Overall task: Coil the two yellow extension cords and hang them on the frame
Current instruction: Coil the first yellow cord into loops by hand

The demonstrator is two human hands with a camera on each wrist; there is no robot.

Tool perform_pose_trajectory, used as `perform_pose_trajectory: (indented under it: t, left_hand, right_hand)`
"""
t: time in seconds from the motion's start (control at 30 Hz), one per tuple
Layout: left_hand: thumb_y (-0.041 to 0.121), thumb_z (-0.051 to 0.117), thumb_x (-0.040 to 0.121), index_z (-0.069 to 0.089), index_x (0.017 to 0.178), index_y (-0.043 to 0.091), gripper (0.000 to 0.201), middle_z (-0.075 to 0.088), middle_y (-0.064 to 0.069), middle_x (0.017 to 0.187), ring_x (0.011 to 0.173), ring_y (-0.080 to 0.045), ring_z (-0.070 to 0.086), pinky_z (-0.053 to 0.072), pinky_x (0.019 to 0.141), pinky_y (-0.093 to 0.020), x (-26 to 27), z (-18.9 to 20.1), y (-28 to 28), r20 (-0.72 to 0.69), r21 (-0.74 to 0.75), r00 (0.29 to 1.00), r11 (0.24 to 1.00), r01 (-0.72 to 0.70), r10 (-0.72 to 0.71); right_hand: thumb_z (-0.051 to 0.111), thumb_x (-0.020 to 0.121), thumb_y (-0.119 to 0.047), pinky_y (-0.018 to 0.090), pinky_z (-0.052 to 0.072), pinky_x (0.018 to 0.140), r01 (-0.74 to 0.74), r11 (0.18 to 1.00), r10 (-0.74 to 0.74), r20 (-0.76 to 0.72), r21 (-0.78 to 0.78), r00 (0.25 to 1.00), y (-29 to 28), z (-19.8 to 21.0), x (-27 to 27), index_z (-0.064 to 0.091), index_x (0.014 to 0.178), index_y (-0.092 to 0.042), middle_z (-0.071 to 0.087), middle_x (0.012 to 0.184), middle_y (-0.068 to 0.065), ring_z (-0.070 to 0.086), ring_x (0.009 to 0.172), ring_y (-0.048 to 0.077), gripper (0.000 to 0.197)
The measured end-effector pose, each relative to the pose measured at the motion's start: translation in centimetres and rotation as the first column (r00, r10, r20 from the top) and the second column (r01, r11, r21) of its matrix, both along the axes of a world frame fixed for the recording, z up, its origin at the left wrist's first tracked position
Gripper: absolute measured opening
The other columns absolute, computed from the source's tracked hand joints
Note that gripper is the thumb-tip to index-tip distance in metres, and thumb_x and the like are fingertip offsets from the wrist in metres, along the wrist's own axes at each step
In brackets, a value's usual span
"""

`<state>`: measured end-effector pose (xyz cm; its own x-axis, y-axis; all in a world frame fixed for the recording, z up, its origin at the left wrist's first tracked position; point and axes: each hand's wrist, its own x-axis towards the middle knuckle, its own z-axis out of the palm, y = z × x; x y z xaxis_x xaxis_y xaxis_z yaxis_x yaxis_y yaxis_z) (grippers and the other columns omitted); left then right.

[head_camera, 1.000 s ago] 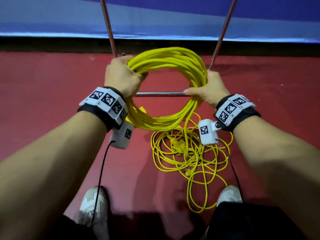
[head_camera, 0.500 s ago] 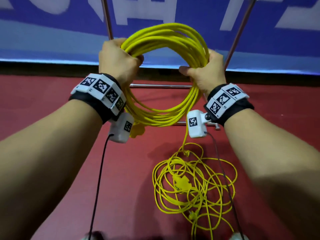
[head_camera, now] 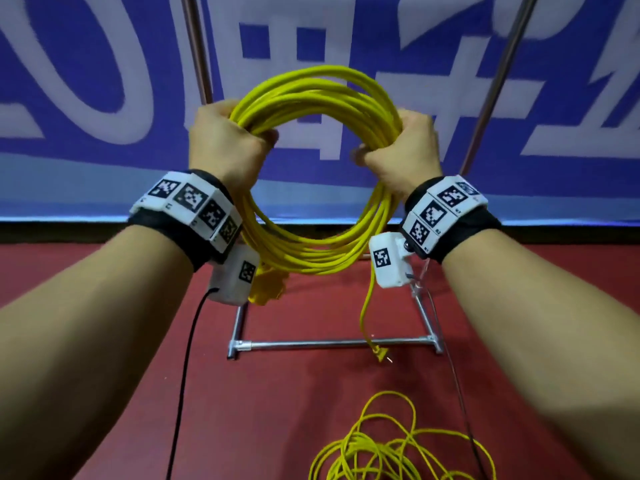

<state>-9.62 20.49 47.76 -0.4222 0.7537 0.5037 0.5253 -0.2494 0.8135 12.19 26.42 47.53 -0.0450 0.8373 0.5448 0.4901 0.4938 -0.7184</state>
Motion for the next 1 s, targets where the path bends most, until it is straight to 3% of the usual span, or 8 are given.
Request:
perform_pose_trajectory:
  t: [0.13,0.27,0.37,0.47,0.57,0.67,0.83,1.0]
  left_hand:
    - [0.021,0.071,0.075,0.066,0.07,0.021,0.007,0.05,0.012,0.053,0.048,-0.006,0.042,0.037,0.052,-0.026,-1.3,5.9,2.1,-0.067,0.078,0.998,0.997,0.02,-0.015]
    - [0.016,0.071,0.08,0.065,0.074,0.017,0.008,0.055,0.004,0.058,0.051,-0.009,0.048,0.037,0.051,-0.026,-2.9,12.5,4.2,-0.258,0.081,0.966,0.996,0.021,0.001]
    - [0.015,0.068,0.079,0.059,0.066,0.021,0.018,0.06,0.0,0.063,0.062,-0.022,0.056,0.036,0.056,-0.027,-4.3,16.9,6.6,-0.383,0.097,0.924,0.995,0.02,0.019]
    - [0.013,0.069,0.079,0.058,0.067,0.022,0.018,0.061,0.0,0.064,0.063,-0.021,0.057,0.038,0.053,-0.028,-6.0,20.9,9.2,-0.433,0.114,0.901,0.993,0.028,0.025]
    - [0.021,0.083,0.073,0.066,0.088,0.024,0.022,0.069,0.0,0.079,0.074,-0.018,0.066,0.054,0.062,-0.033,-7.0,24.3,11.1,-0.461,0.144,0.887,0.983,0.112,-0.033]
    - [0.035,0.092,0.067,0.065,0.097,0.024,0.042,0.069,0.005,0.084,0.07,-0.003,0.063,0.049,0.057,-0.018,-7.6,27.2,13.2,-0.449,0.186,0.893,0.974,0.131,-0.035]
    - [0.043,0.091,0.066,0.069,0.105,0.023,0.048,0.067,0.002,0.098,0.089,-0.019,0.064,0.053,0.076,-0.031,-8.0,29.5,17.2,-0.475,0.231,0.879,0.97,0.079,0.042]
    - [0.05,0.09,0.063,0.073,0.106,0.02,0.055,0.057,-0.001,0.108,0.094,-0.019,0.057,0.046,0.076,-0.03,-8.2,29.4,20.5,-0.506,0.257,0.859,0.964,0.068,0.074]
  right_hand:
    - [0.093,0.054,-0.031,0.031,0.056,0.079,-0.041,0.989,0.041,0.006,0.141,0.999,1.8,7.0,-2.4,0.056,0.12,-0.027,0.068,0.092,-0.009,0.067,0.088,0.015,0.076]
    - [0.089,0.057,-0.037,0.032,0.053,0.086,-0.116,0.958,0.06,0.212,0.262,0.975,2.9,14.6,-5.5,0.052,0.13,-0.031,0.066,0.106,-0.006,0.064,0.099,0.017,0.082]
    - [0.077,0.064,-0.039,0.033,0.051,0.081,-0.104,0.967,-0.011,0.448,0.232,0.894,4.0,19.3,-8.4,0.065,0.109,-0.03,0.068,0.097,-0.001,0.061,0.094,0.023,0.047]
    - [0.078,0.072,-0.03,0.029,0.045,0.061,-0.108,0.964,0.003,0.398,0.242,0.917,6.8,22.3,-10.0,0.065,0.076,-0.022,0.065,0.073,0.001,0.061,0.071,0.02,0.016]
    - [0.08,0.074,-0.034,0.027,0.043,0.058,-0.091,0.953,-0.001,0.305,0.288,0.952,9.3,24.4,-10.7,0.062,0.072,-0.024,0.062,0.068,-0.005,0.06,0.067,0.016,0.02]
    - [0.083,0.074,-0.034,0.025,0.047,0.062,-0.07,0.937,-0.027,0.272,0.341,0.962,11.5,26.9,-11.2,0.068,0.084,-0.025,0.067,0.075,-0.007,0.064,0.073,0.015,0.021]
    - [0.088,0.067,-0.049,0.005,0.035,0.051,-0.098,0.93,-0.015,0.303,0.354,0.953,14.4,30.0,-10.7,0.067,0.086,-0.031,0.062,0.068,-0.011,0.055,0.059,-0.001,0.034]
    - [0.075,0.077,-0.057,0.027,0.044,0.066,-0.142,0.915,-0.048,0.452,0.377,0.891,17.9,29.7,-10.9,0.064,0.101,-0.016,0.063,0.085,-0.001,0.058,0.078,0.018,0.049]
